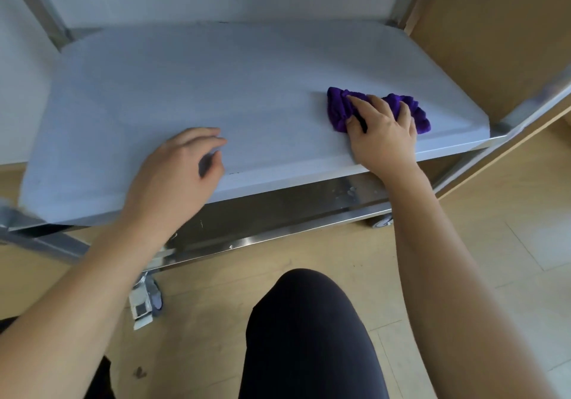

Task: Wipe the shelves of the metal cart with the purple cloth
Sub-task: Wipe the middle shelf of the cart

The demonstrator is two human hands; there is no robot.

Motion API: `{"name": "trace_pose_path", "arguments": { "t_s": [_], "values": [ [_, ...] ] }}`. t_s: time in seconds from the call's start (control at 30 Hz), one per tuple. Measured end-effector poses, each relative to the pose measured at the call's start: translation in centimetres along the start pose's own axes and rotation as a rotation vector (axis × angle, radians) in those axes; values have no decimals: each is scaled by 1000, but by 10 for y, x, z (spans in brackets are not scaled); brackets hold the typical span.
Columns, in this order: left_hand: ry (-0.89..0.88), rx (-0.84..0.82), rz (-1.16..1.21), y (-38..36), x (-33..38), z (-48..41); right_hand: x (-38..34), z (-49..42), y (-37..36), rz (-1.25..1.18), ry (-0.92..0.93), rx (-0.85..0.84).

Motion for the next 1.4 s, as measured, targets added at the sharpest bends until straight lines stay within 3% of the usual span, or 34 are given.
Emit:
{"name": "trace_pose_path", "arguments": {
  "t_s": [0.4, 0.53, 0.63, 0.83, 1.2, 1.4],
  "values": [
    [42, 55, 20, 5, -6, 1, -150, 37, -31, -50, 204, -62],
    [68, 188, 118, 18, -17, -4, -188, 43, -37, -58, 270, -89],
    [96, 244, 156, 36, -31, -4, -201, 42, -40, -59, 284, -111],
    [178, 238, -101, 80, -86, 0, -226, 36, -48, -42, 308, -130],
    [237, 322, -36, 79, -101, 1, -262, 39, -55, -47, 349, -147],
    [232, 260, 30, 94, -104, -8, -304, 37, -64, -66, 410, -214]
  ]
}}
Point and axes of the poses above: each hand's wrist, its own z-axis away from the middle knuckle, its own y-axis out of the back of the hand, x = y × z, the point moved 5 cm from there along -z, towards the middle knuckle, and after that the axes turned 6 degrees about z, right-handed, at the moved point
